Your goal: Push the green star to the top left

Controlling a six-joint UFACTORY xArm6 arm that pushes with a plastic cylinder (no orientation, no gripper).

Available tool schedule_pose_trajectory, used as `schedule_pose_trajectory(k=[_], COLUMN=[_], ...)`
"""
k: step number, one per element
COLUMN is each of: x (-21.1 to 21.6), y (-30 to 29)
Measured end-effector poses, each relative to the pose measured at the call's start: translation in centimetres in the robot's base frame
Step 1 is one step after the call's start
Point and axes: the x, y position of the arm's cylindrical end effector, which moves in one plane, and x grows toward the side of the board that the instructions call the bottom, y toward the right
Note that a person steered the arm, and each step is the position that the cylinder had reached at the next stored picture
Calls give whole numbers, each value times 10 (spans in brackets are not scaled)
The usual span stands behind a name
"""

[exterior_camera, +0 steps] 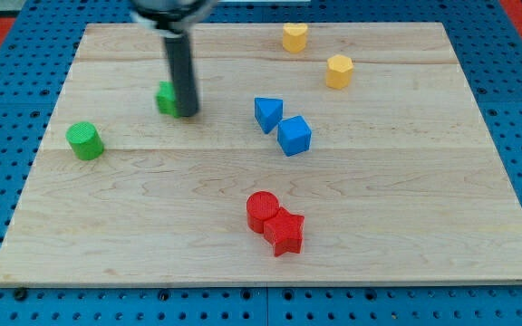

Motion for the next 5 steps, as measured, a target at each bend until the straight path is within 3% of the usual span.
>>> schedule_pose_trajectory(k=[1, 2, 5], x=[-16, -66, -164], y=[-24, -2, -70])
